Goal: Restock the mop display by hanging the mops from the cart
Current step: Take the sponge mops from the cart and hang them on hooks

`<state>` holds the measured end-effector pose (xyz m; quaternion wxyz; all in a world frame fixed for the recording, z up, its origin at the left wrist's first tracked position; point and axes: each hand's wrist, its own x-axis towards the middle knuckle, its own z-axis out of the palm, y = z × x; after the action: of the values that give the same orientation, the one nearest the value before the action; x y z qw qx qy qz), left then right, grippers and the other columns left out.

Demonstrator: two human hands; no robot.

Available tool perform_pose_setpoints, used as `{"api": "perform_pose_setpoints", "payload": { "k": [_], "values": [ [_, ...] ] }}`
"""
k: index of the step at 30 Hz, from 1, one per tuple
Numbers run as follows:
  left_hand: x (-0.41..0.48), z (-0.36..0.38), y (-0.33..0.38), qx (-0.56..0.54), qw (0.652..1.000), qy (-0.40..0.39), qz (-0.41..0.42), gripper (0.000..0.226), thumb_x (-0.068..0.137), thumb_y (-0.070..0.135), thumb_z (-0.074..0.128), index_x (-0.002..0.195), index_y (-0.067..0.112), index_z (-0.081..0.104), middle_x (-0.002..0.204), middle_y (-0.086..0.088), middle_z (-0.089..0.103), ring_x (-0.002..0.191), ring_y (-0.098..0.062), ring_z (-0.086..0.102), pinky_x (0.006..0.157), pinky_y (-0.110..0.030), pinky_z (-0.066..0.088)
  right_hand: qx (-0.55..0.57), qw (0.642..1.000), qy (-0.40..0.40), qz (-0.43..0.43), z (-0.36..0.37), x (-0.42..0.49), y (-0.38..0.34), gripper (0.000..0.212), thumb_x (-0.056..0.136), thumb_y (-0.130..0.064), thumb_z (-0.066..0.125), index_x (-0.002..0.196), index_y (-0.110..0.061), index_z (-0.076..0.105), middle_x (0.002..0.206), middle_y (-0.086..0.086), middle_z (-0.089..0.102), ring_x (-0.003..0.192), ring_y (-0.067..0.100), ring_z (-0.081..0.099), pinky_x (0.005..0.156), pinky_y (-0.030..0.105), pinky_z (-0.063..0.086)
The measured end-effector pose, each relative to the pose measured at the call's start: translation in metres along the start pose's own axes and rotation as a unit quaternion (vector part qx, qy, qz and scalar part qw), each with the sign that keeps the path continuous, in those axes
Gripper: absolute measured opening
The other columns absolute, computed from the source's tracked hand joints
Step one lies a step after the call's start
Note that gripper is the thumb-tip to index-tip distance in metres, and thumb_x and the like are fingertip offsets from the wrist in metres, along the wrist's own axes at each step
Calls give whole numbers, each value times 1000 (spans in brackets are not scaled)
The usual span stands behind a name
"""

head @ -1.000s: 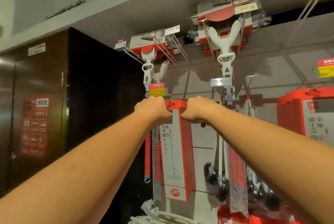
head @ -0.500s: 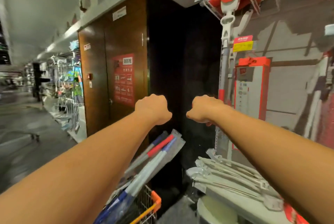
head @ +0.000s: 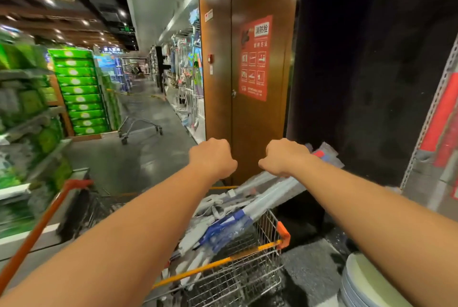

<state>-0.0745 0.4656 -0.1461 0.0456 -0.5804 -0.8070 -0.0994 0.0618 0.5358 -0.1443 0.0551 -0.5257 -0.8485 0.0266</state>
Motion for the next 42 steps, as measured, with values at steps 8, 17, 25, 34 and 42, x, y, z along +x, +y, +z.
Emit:
{"api": "perform_pose_setpoints", "payload": {
  "k": [8, 17, 25, 34, 42],
  "values": [
    [8, 75, -14, 6, 991, -31, -131, 33, 91, 42, 54, 101, 14, 67, 101, -9, 63, 93, -31, 61, 70, -33, 42, 5, 989, -84, -118, 68, 56, -4, 27, 93, -39, 50, 89, -14, 59, 89, 5, 57, 83, 28, 55, 70, 31, 42],
    [-21, 148, -45, -5, 964, -31, -264, 41, 95, 44, 47, 123, 17, 59, 120, -10, 62, 111, -30, 58, 79, -35, 45, 25, 967, -124, -220, 156, 79, -34, 28, 92, -36, 49, 80, -10, 52, 102, 15, 63, 88, 32, 56, 70, 33, 42],
    [-13, 203, -88, -65, 945, -3, -319, 40, 92, 38, 50, 125, 16, 57, 121, -10, 61, 115, -32, 53, 83, -39, 47, 42, 965, -121, -229, 201, 111, -77, 23, 92, -28, 49, 98, -10, 62, 100, 12, 62, 94, 32, 59, 68, 30, 37],
    [32, 257, -125, -140, 931, -2, -336, 44, 93, 42, 50, 129, 18, 55, 122, -10, 60, 116, -31, 54, 83, -38, 46, 34, 964, -154, -214, 242, 161, -118, 22, 91, -30, 49, 94, -12, 61, 101, 12, 62, 92, 31, 56, 68, 30, 36],
    [79, 305, -135, -171, 897, -1, -407, 37, 95, 40, 48, 121, 15, 58, 113, -10, 62, 107, -32, 58, 77, -38, 47, 49, 942, -173, -284, 280, 226, -138, 16, 91, -25, 50, 92, -13, 60, 103, 15, 66, 92, 34, 58, 67, 30, 36]
  ]
}}
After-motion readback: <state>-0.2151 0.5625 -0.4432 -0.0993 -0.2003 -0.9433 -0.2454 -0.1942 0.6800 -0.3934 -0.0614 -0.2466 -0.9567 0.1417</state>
